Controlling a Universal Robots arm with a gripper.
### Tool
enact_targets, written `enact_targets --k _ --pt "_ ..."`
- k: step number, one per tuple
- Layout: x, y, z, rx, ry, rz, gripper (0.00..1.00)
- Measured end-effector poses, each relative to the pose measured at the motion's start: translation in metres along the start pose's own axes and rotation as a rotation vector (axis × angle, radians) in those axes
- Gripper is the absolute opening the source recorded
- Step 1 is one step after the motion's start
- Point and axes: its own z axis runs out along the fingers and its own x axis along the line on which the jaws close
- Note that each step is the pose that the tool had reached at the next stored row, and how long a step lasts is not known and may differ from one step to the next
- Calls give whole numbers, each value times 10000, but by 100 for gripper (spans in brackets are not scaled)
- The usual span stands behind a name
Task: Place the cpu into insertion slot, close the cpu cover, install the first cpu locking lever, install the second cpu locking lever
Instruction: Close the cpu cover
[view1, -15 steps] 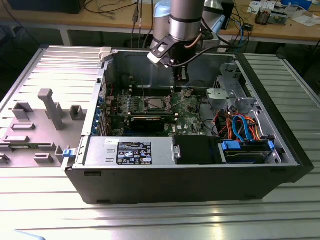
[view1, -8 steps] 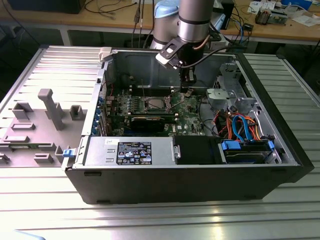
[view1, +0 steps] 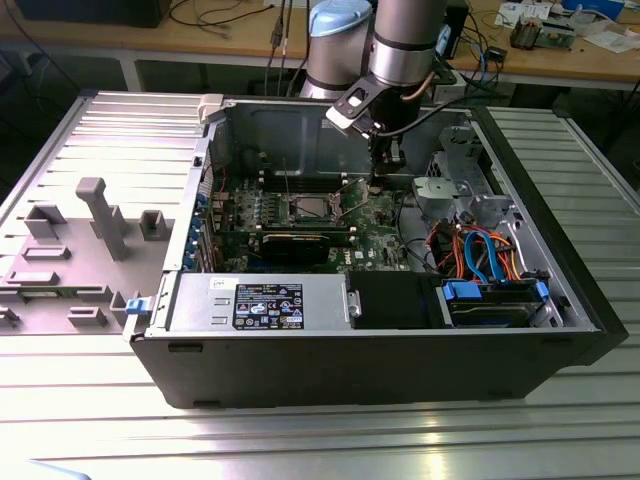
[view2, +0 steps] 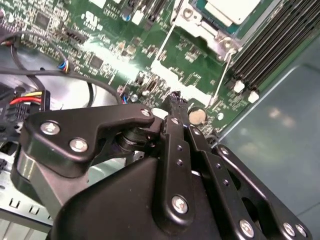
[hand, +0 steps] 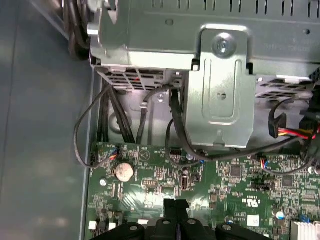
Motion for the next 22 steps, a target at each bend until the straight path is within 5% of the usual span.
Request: enact_targets --k 14,18,22 --pt "-1 33 121 21 3 -96 11" --pt "10 -93 70 126 11 -98 11" --pt "12 -111 74 138 10 -99 11"
